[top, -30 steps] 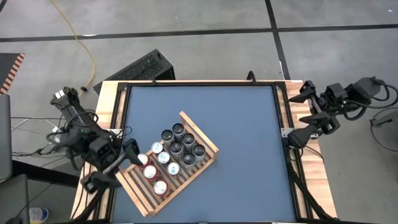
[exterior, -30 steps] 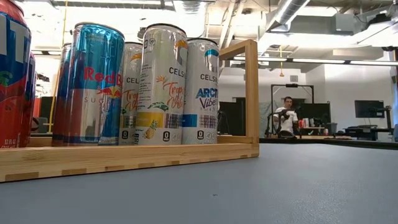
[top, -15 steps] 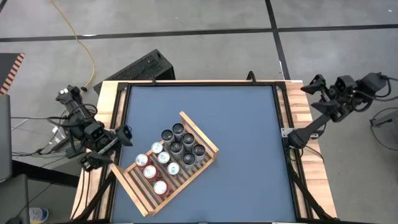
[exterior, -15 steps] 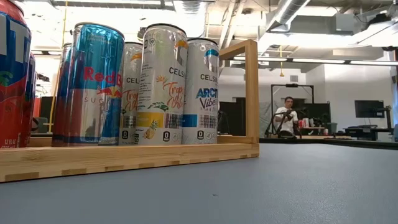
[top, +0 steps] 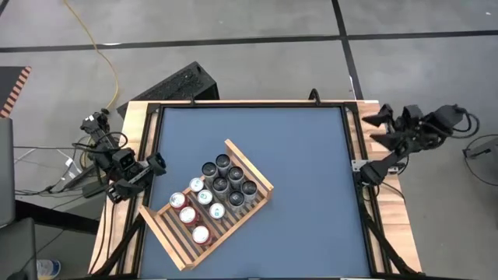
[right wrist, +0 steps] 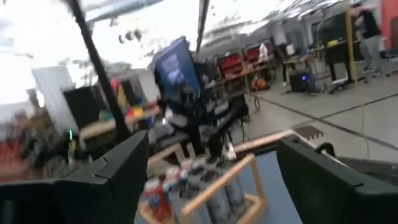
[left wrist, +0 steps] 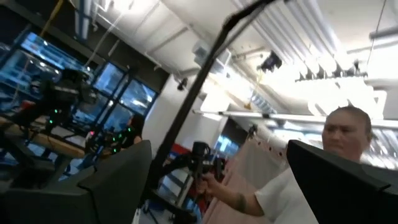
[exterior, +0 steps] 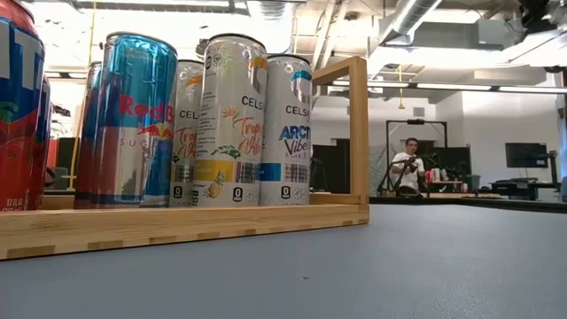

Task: Place canned beverage on shelf
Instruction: Return to Home Position

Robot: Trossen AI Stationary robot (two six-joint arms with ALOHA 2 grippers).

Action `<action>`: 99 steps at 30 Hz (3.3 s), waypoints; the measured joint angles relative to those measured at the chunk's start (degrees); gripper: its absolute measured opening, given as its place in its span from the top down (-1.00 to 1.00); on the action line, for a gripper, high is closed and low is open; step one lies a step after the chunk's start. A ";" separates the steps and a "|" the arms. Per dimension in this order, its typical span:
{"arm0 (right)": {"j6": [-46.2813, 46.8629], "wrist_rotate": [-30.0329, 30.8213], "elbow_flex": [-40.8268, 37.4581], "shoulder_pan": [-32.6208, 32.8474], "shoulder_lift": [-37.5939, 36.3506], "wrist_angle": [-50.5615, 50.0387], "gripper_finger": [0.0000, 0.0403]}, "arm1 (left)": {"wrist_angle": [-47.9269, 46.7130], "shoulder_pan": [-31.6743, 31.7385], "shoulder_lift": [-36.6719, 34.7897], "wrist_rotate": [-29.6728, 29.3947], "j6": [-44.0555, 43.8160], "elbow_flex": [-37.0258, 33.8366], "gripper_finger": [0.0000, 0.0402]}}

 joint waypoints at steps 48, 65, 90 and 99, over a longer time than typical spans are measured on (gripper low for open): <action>-9.06 -14.38 -48.73 -2.83 0.00 40.36 -0.65 | -30.82 0.03 -12.39 -13.40 0.21 -9.41 -0.80; -10.56 -14.44 -48.82 -3.74 0.09 39.21 -0.65 | -37.81 0.02 -12.41 19.98 3.23 -9.45 -0.80; -10.56 -14.51 -48.89 -3.74 0.11 38.86 -0.65 | -38.95 0.04 -12.41 22.18 -4.17 -9.17 -0.80; -10.56 -14.51 -48.93 -3.74 0.11 38.84 -0.65 | -39.41 0.04 -12.41 22.16 -6.26 -9.14 -0.80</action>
